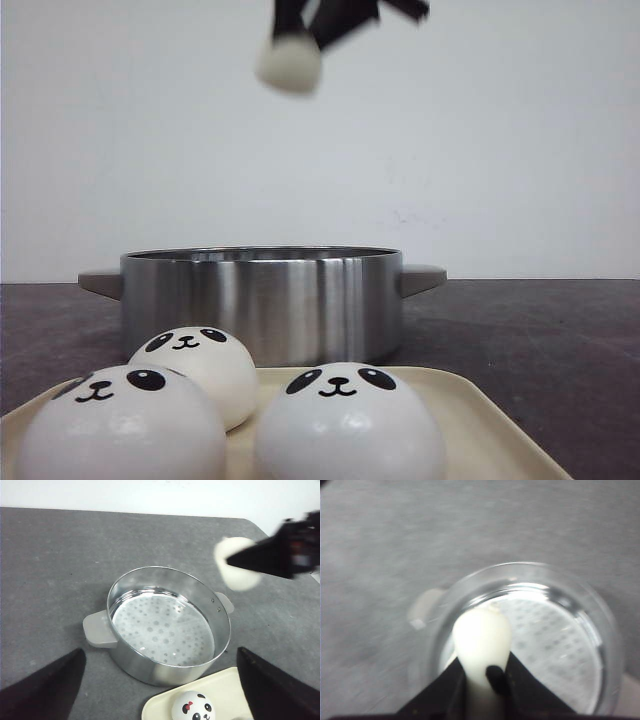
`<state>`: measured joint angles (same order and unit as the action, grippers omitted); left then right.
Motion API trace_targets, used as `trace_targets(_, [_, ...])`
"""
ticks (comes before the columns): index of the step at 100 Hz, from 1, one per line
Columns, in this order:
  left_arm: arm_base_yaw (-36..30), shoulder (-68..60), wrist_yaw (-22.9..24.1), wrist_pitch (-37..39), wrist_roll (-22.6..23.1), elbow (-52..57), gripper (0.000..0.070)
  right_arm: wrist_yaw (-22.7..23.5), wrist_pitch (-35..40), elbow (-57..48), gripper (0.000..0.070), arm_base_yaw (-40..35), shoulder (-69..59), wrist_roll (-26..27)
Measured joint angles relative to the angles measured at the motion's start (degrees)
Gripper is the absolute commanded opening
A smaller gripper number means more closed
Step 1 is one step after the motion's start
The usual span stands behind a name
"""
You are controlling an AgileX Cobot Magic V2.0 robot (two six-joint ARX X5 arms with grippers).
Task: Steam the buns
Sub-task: 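Lower the held bun into the steel pot and open the right gripper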
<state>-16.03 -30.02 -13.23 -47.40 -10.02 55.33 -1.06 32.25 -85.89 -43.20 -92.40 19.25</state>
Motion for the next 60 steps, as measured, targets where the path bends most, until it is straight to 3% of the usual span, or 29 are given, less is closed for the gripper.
trace_targets(23, [0.0,0.0,0.0,0.0,0.0,0.0,0.0592,1.7,-3.4,0.0,0.0,5.8,-9.4,-1.0])
trace_targets(60, [0.0,0.0,0.0,-0.4,0.0,0.0,0.0593,4.1,-7.0,0.0,0.0,6.5,-20.4,-1.1])
